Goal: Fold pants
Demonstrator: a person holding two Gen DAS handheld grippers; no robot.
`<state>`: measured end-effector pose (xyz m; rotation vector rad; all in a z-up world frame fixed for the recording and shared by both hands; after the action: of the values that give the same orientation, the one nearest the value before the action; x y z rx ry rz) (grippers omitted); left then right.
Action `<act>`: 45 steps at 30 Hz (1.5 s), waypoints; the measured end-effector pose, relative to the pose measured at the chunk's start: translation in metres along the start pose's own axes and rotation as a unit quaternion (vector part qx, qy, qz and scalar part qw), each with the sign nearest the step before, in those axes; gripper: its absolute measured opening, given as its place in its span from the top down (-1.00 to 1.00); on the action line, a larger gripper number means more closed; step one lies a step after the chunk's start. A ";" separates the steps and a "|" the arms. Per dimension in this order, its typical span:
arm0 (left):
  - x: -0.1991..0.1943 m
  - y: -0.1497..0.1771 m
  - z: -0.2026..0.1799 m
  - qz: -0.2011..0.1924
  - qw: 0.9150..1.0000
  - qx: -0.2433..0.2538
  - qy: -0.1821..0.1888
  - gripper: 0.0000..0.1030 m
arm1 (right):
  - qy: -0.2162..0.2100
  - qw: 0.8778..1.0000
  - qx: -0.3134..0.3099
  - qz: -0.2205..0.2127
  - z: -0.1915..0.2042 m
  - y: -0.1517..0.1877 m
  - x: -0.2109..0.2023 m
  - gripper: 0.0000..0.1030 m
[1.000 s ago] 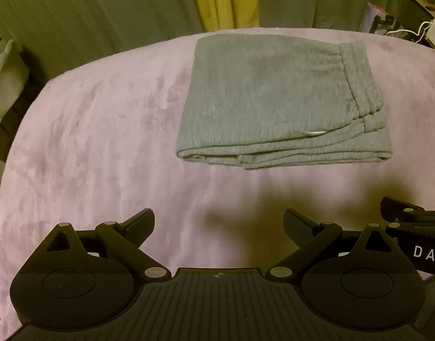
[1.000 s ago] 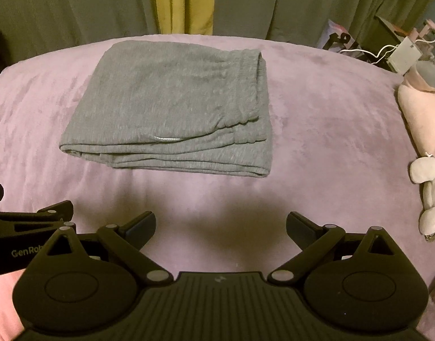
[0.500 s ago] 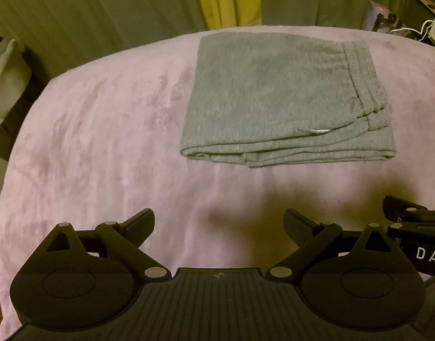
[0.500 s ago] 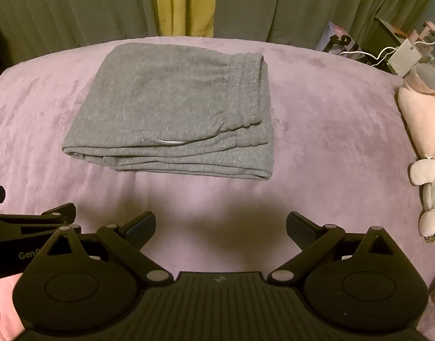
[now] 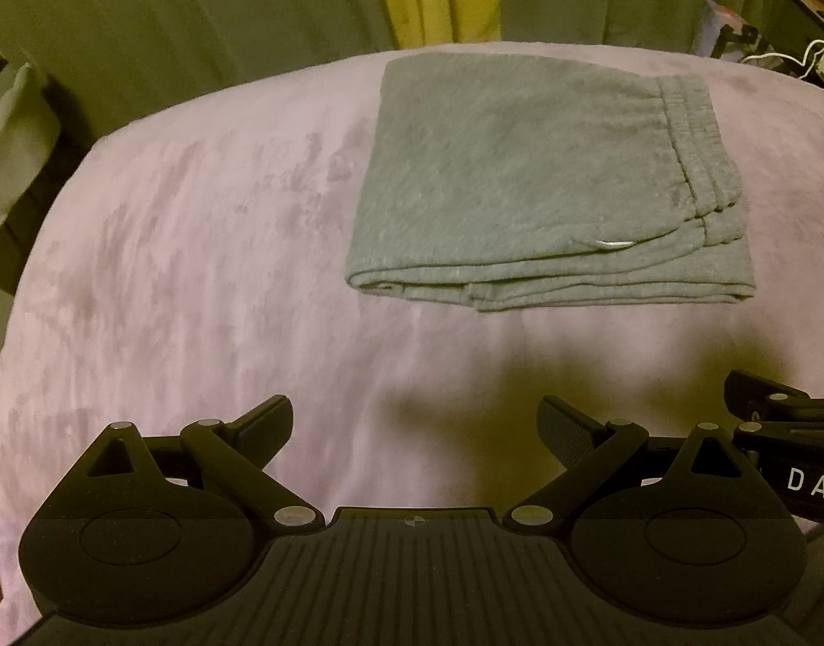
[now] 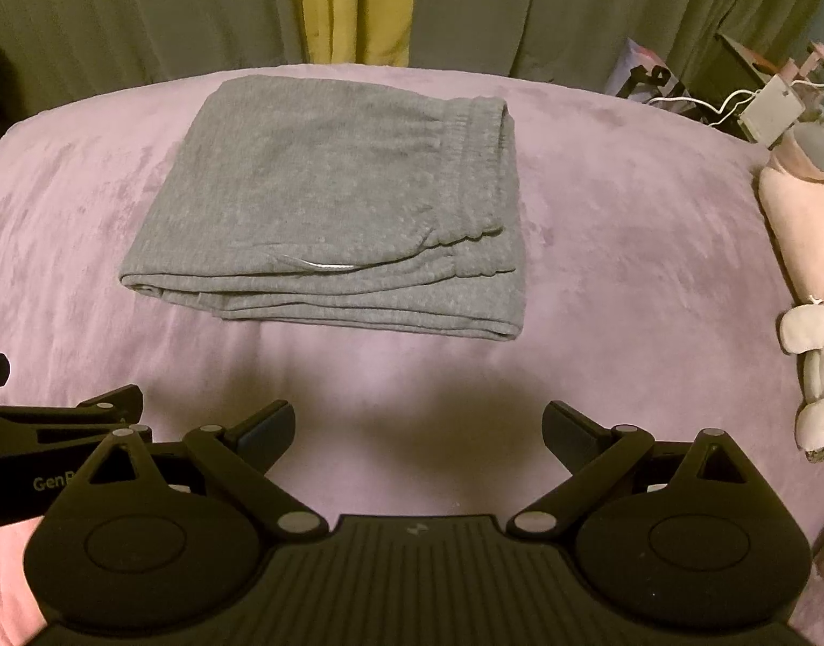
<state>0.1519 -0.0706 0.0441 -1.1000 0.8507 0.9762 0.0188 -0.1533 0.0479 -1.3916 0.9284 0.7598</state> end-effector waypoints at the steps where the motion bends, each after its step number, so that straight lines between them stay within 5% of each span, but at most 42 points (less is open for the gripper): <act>1: 0.001 0.000 0.001 0.001 1.000 0.000 0.000 -0.95 | -0.001 1.000 0.000 0.000 0.000 0.000 0.000 -0.91; 45: 0.012 0.000 0.004 0.014 1.000 -0.006 0.005 -0.95 | -0.002 1.000 -0.006 0.011 0.004 -0.001 0.010 -0.91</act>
<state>0.1560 -0.0643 0.0342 -1.1064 0.8724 0.9998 0.0251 -0.1505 0.0391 -1.3921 0.9394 0.7857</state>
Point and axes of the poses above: each gripper's, at about its wrist camera, not at the fingertips, and x roughly the way its jaws point, z to its left, y to its underside, the point moved 3 cm from there along x, roughly the way its jaws point, and after that the axes turned 5 degrees about -y, right-handed, at the moved point
